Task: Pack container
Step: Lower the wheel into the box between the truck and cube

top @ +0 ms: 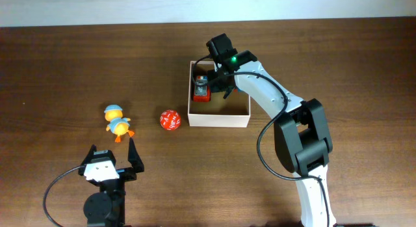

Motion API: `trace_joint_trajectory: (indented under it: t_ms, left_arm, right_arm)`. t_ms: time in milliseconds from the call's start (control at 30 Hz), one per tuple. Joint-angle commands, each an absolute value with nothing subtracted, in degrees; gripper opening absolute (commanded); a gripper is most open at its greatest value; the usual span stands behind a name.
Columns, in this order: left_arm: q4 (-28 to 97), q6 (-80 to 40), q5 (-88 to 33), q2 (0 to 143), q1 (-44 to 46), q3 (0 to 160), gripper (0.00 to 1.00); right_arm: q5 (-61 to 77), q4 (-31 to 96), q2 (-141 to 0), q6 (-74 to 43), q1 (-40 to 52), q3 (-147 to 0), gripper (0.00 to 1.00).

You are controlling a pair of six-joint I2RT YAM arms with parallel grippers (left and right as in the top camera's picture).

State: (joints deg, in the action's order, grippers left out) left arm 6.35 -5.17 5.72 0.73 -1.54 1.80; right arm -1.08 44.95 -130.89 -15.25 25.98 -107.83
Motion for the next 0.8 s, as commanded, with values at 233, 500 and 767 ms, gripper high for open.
trace_joint_trajectory:
  t_ms: [233, 500, 767]
  left_arm:
    - [6.2, -4.3, 4.7, 0.4, -1.8, 1.4, 0.99]
    - [6.2, -4.3, 4.8, 0.4, -1.8, 1.4, 0.99]
    - [6.2, -4.3, 4.7, 0.4, -1.8, 1.4, 0.99]
  right_arm:
    - [-2.2, 44.6, -131.6, -16.0, 26.2, -108.7, 0.41]
    - [-2.2, 44.5, -131.6, -16.0, 26.2, -108.7, 0.41]
    - [-2.2, 44.4, -131.6, -16.0, 26.2, -108.7, 0.47]
